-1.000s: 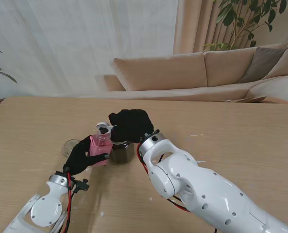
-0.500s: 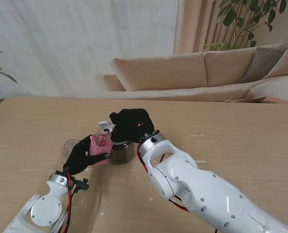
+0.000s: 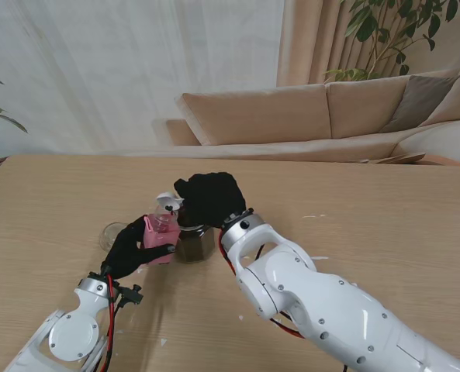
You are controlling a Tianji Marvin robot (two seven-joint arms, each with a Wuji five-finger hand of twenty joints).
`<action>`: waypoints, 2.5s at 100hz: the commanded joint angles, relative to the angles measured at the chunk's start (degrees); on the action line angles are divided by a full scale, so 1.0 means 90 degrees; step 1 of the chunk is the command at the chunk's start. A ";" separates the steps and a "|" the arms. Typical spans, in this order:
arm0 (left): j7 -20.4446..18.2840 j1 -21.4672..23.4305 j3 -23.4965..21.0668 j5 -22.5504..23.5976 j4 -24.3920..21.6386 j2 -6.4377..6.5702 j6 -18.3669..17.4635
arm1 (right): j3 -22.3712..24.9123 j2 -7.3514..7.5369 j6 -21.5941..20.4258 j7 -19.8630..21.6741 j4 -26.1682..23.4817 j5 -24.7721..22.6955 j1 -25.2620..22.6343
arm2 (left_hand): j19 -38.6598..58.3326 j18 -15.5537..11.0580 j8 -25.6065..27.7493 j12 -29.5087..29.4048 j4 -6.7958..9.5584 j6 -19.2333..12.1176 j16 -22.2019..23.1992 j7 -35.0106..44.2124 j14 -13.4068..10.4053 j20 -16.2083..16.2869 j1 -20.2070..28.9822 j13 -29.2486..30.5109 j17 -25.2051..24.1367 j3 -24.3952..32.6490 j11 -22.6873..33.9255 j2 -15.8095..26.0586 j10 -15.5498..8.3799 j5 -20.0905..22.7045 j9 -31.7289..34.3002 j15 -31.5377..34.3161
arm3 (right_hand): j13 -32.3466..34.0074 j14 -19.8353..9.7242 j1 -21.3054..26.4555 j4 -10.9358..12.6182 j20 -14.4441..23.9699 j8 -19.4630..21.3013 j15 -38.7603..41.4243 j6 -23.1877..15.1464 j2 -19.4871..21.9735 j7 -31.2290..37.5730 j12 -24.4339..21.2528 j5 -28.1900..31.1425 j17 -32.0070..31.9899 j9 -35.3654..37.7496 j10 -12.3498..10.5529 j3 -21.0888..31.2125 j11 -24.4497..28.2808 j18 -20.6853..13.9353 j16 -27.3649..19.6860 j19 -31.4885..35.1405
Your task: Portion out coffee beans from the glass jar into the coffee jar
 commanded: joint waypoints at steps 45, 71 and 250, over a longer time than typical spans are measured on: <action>-0.0105 0.0028 -0.0008 0.0002 -0.0073 -0.0036 -0.0017 | 0.0031 0.0022 -0.0065 0.0164 -0.0103 -0.0099 -0.0057 | 0.0030 -0.0119 0.0380 0.0430 0.0067 -0.1302 0.0018 0.1233 -0.0127 0.0036 0.1798 -0.0086 0.0030 0.1603 0.0694 0.1053 -0.0788 0.0441 0.0377 0.0012 | 0.0188 -0.0048 0.0187 0.0288 -0.0090 0.0052 0.0181 -0.0175 0.0146 0.0146 0.0140 0.0104 0.0116 0.0227 -0.0275 0.0087 0.0134 -0.0267 0.0032 0.1366; -0.0118 0.0037 0.0001 0.0001 -0.0093 -0.0033 -0.0003 | 0.0035 0.0033 -0.0013 0.0164 -0.0089 -0.0305 -0.0056 | 0.0029 -0.0120 0.0381 0.0428 0.0066 -0.1304 0.0019 0.1233 -0.0124 0.0036 0.1800 -0.0088 0.0029 0.1605 0.0694 0.1050 -0.0787 0.0444 0.0377 0.0010 | 0.0198 -0.0062 0.0176 0.0288 -0.0106 0.0059 0.0158 -0.0212 0.0145 0.0140 0.0149 0.0107 0.0127 0.0239 -0.0286 0.0069 0.0131 -0.0279 0.0038 0.1367; -0.0783 0.0968 -0.0434 -0.0345 -0.0419 0.0170 -0.1161 | 0.1854 0.0272 0.1199 0.1243 0.0080 0.3909 -0.2729 | 0.0014 -0.0124 0.0377 0.0437 0.0077 -0.1306 0.0010 0.1256 -0.0134 0.0025 0.1807 -0.0075 0.0043 0.1569 0.0678 0.1056 -0.0791 0.0454 0.0398 0.0005 | 0.0102 0.0188 0.0291 0.0277 -0.0040 -0.0065 0.0248 0.0021 0.0177 0.0165 0.0094 0.0020 0.0030 0.0087 -0.0095 -0.0002 0.0206 -0.0075 0.0059 0.1361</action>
